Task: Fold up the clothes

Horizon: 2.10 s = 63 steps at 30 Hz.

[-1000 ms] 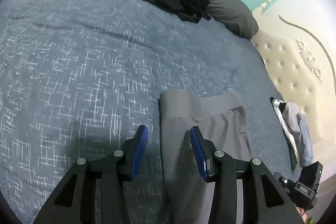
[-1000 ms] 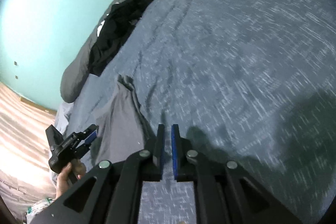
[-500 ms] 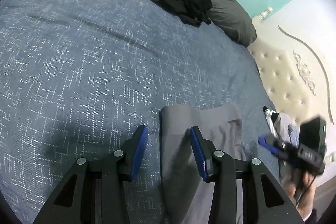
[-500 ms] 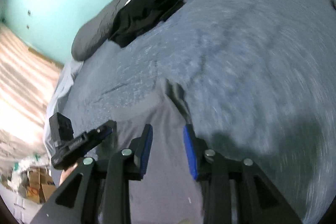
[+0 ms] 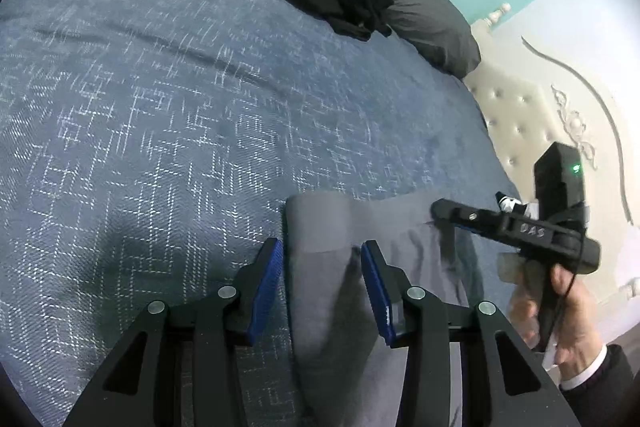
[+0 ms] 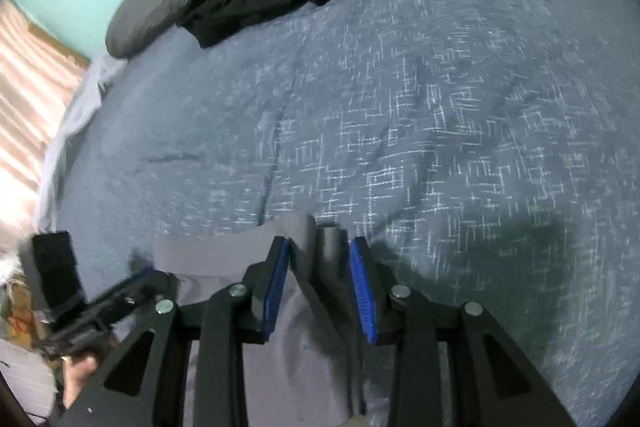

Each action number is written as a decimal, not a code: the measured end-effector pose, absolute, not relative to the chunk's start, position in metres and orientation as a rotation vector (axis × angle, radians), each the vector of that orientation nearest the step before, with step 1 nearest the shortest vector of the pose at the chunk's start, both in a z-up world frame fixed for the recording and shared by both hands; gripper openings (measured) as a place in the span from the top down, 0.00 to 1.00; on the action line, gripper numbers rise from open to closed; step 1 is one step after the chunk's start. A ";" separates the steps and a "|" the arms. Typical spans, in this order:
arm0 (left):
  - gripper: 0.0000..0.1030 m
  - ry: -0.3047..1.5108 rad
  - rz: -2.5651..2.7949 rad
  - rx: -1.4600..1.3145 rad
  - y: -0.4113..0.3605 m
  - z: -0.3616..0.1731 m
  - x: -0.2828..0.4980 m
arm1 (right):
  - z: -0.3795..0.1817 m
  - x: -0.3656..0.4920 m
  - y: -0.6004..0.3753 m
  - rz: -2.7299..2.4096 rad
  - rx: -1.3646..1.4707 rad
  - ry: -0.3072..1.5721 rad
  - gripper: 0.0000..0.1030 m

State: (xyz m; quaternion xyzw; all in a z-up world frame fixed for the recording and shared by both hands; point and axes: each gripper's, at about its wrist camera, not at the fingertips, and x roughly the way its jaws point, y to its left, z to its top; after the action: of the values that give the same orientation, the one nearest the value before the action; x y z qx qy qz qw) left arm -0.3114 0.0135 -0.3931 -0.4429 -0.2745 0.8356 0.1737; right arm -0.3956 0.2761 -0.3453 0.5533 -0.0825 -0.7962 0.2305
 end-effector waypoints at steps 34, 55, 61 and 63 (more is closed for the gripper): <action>0.89 -0.726 2.401 -1.195 0.021 -0.366 -0.301 | -0.331 -0.381 0.267 -2.180 1.341 -0.172 0.94; 0.90 -0.495 2.531 -0.969 0.055 -0.191 -0.247 | -0.165 -0.300 0.315 -2.280 0.962 -0.212 0.94; 0.90 -0.421 2.548 -0.894 0.077 -0.134 -0.226 | -0.113 -0.274 0.338 -2.317 0.853 -0.243 0.94; 0.90 -0.400 2.550 -0.874 0.085 -0.119 -0.221 | -0.093 -0.265 0.348 -2.331 0.817 -0.246 0.94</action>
State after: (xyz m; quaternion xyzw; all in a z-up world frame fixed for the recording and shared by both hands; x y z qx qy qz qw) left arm -0.2214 0.0847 -0.1187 -0.3138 -0.1436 0.9155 0.2067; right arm -0.2652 0.3479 -0.0934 0.3113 -0.0938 -0.8886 0.3237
